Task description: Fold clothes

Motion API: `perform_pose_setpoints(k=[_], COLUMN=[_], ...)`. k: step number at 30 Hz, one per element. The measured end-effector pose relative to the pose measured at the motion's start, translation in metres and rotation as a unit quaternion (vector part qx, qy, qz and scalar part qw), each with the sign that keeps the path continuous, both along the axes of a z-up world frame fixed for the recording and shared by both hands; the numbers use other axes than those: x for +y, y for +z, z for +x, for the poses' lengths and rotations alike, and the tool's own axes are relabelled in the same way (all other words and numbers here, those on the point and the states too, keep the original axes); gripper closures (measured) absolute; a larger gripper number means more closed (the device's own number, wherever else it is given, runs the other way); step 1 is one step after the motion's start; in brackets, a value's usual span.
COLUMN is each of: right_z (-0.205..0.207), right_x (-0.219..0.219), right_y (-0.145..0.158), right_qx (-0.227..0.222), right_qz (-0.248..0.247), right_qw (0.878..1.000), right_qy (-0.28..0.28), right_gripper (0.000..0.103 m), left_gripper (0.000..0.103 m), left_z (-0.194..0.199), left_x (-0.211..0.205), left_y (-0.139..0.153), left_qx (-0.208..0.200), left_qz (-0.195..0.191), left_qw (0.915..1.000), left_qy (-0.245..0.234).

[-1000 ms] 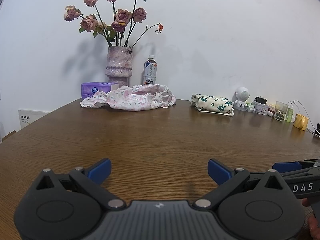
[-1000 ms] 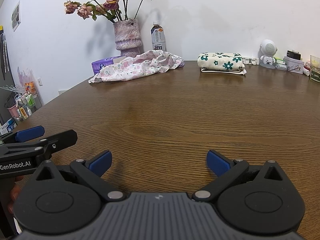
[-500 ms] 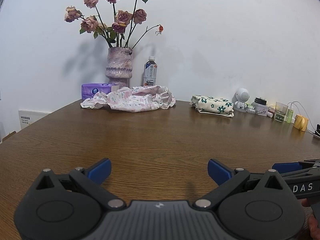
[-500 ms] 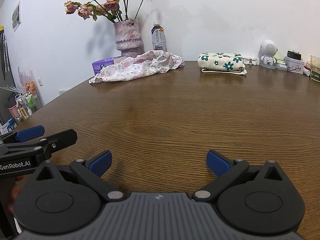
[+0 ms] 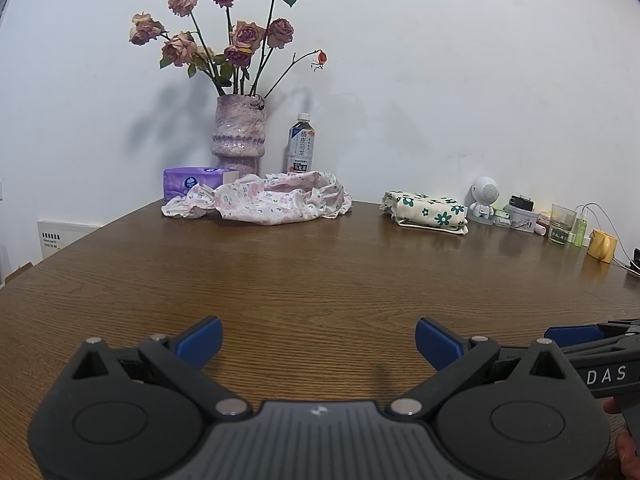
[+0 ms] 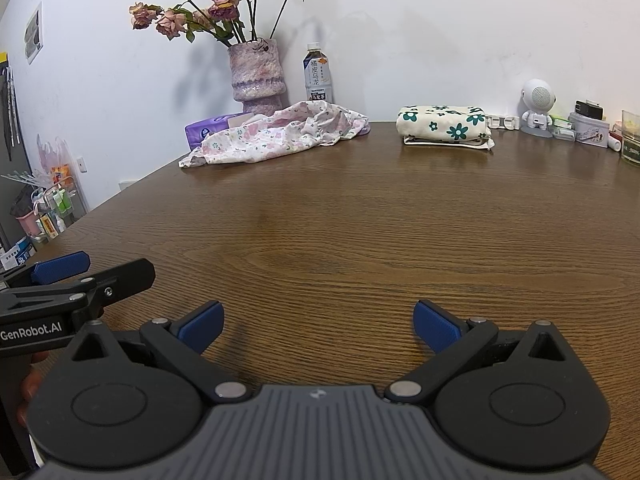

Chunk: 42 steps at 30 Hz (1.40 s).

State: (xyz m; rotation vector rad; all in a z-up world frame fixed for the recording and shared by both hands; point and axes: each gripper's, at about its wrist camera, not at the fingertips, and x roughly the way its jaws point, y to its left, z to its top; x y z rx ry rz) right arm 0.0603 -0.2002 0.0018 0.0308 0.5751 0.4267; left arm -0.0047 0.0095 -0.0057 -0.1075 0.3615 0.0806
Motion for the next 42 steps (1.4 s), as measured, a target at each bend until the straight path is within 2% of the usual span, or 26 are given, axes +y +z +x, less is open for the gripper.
perform_pose_setpoints(k=[20,24,27,31,37,42], right_z=[0.002,0.002,0.008,0.021,0.058,0.100], right_x=[-0.001,-0.001,0.000,0.000,0.006,0.015], right_y=[0.000,0.001,0.009,0.032,0.060,0.074], right_qx=[0.003,-0.001,0.006,-0.009,-0.021,-0.014], right_qz=[-0.001,-0.004,0.002,0.009,0.010,0.018], right_qw=[1.000,1.000,1.000,1.000,1.000,1.000], right_qy=[0.000,0.003,0.012,0.014,0.008,0.008], right_gripper=[0.000,0.000,0.000,0.000,0.000,0.000], left_gripper=[0.000,0.000,0.000,0.000,0.000,0.000], left_z=[0.000,0.001,0.007,0.019,0.060,0.102], left_x=[0.002,0.005,0.010,0.015,0.035,0.049], left_y=[0.000,0.003,0.014,0.038,0.068,0.087], left_qx=[-0.004,-0.004,-0.006,-0.019,-0.014,-0.023], left_qz=[0.000,-0.011,-0.018,-0.011,-0.011,0.009], left_qw=[1.0000,0.9999,0.9997,0.9995,0.9993,0.9981], left_qy=[-0.002,-0.008,-0.015,-0.021,-0.034,-0.057])
